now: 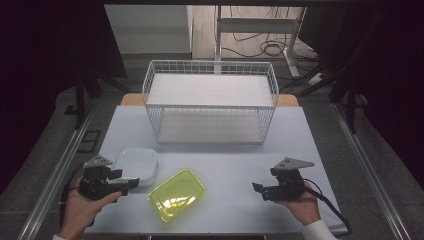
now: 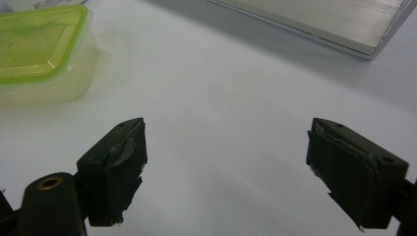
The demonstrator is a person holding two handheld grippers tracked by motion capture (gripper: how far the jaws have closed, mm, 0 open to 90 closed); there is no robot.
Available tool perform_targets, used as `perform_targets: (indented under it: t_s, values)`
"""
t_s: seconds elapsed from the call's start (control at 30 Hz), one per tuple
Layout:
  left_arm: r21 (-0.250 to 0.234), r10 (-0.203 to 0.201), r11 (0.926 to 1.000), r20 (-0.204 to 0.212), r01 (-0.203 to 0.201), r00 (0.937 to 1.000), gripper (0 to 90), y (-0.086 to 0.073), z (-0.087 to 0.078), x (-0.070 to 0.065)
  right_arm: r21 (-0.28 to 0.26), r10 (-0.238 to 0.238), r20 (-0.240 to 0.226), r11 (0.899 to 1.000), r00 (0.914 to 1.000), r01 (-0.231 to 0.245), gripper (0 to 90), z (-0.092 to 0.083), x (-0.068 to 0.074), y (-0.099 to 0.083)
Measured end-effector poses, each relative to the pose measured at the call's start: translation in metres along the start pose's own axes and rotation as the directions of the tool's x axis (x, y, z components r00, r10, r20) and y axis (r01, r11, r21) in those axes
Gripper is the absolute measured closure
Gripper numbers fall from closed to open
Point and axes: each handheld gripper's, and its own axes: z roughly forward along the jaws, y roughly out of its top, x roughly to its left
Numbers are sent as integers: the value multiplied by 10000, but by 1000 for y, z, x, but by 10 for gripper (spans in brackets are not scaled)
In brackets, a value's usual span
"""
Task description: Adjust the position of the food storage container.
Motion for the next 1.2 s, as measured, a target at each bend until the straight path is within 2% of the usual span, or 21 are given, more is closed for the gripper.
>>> perform_targets:
  t_s: [0.17, 0.4, 0.47, 0.5, 0.53, 0.57, 0.6, 0.8, 0.83, 0.9, 1.03, 1.13, 1.2]
  values:
    - [539, -29, 9985, -24, 30, 10000, 287, -10, 7, -5, 88, -5, 16, 10000, 10000, 5, 161, 1, 0, 0]
    - [1344, 40, 9909, 22, -43, 10000, 303, -20, 17, -14, 291, -3, 72, 9996, 10000, 1, 162, 3, -1, -1]
    - [1675, 205, 9856, 56, -211, 9998, 319, -22, 22, -19, 314, -61, 63, 9995, 10000, 59, 163, 4, -1, -1]
    - [1675, 205, 9856, 56, -211, 9998, 324, -22, 22, -19, 314, -61, 63, 9995, 10000, 59, 163, 4, -1, -1]
    - [1969, 312, 9800, -28, -300, 9995, 329, -25, 26, -22, 322, -69, 105, 9995, 9999, 66, 163, 4, 0, -1]
    - [1969, 312, 9800, -28, -300, 9995, 334, -25, 26, -22, 322, -69, 105, 9995, 9999, 66, 163, 4, 0, -1]
    - [2177, 250, 9758, -122, -217, 9996, 343, -28, 29, -24, 331, -49, 120, 9994, 9999, 45, 164, 3, 0, -1]
    - [2484, 325, 9683, -188, -268, 9993, 412, -29, 34, -26, 464, -114, 90, 9989, 9999, 110, 165, 6, 1, -2]
    - [2525, 330, 9672, -186, -272, 9993, 438, -30, 35, -26, 505, -167, 130, 9986, 9998, 160, 165, 7, 1, -2]
    - [2685, 412, 9623, 175, -444, 9990, 570, -31, 37, -27, 630, -242, 210, 9977, 9995, 229, 165, 10, 1, -3]
    - [2831, 466, 9572, 559, -605, 9974, 739, -31, 41, -29, 700, -306, 280, 9971, 9991, 286, 164, 10, 2, -4]
    - [2844, 426, 9570, 568, -571, 9975, 826, -31, 45, -31, 682, -292, 289, 9973, 9992, 272, 165, 9, 2, -4]
    - [2960, 546, 9527, 552, -686, 9970, 866, -30, 47, -31, 694, -278, 370, 9973, 9989, 252, 164, 9, 2, -5]
